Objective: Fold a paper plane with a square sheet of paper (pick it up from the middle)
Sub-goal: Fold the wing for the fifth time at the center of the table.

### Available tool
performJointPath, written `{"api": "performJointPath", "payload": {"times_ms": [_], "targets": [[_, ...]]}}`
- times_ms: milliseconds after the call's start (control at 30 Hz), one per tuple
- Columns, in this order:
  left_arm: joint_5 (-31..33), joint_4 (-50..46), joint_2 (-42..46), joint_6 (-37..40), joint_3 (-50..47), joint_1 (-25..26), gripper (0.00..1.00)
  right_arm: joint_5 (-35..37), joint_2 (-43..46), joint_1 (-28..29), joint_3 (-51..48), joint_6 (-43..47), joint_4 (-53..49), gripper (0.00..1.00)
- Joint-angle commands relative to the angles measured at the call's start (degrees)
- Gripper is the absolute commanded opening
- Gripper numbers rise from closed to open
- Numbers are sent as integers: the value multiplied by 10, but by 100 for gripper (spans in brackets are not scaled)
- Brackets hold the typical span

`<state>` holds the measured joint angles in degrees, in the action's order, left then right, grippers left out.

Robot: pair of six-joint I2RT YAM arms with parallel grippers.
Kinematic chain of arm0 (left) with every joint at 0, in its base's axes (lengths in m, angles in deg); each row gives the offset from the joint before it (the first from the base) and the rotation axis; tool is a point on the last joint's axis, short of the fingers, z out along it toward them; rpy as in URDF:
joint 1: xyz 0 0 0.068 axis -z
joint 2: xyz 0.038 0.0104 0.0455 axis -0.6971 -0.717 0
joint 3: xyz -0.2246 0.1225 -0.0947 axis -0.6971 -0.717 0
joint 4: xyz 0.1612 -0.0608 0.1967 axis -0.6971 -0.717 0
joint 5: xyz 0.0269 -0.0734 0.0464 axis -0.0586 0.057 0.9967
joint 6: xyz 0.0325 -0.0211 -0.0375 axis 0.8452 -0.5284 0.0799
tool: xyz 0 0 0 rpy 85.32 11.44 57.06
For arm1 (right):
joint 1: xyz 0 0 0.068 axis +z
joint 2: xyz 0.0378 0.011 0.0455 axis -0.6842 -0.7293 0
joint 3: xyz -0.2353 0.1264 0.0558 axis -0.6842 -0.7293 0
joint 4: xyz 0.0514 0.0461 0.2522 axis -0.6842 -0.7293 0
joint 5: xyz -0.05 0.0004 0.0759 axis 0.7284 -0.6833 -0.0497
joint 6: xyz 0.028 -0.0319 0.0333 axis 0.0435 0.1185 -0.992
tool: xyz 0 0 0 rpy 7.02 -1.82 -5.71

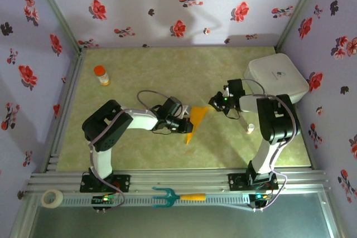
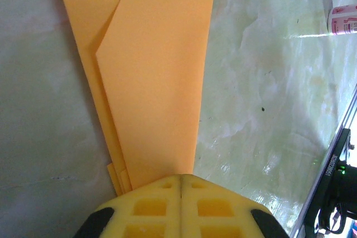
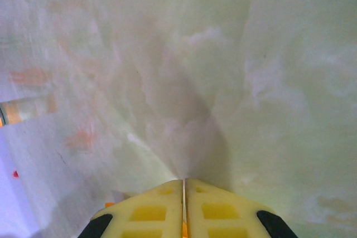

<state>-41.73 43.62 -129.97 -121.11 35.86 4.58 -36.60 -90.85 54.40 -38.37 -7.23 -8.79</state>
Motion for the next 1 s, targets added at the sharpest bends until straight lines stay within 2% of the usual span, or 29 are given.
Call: {"api": "performJointPath", "payload": {"times_ms": [0, 133, 267, 400, 633, 833, 967], "targets": [[11, -66, -18, -4, -29, -1, 0, 16, 46, -6, 16, 9, -21, 12], [14, -66, -12, -3, -30, -1, 0, 5, 98, 6, -5, 8, -20, 12], [15, -67, -8, -2, -29, -1, 0, -26, 103, 36, -39, -4, 4, 10], [16, -67, 7, 1, -30, -1, 0, -32, 85, 61, -63, -8, 30, 7], [12, -79, 8, 9, -22, -1, 0, -40, 34, 63, -68, -3, 49, 5], [16, -101, 29, 13, -14, -2, 0, -1, 24, 63, -72, 12, 8, 4], [22, -146, 69, 33, 29, -1, 0, 0, 29, 64, -92, -2, 26, 3]]}}
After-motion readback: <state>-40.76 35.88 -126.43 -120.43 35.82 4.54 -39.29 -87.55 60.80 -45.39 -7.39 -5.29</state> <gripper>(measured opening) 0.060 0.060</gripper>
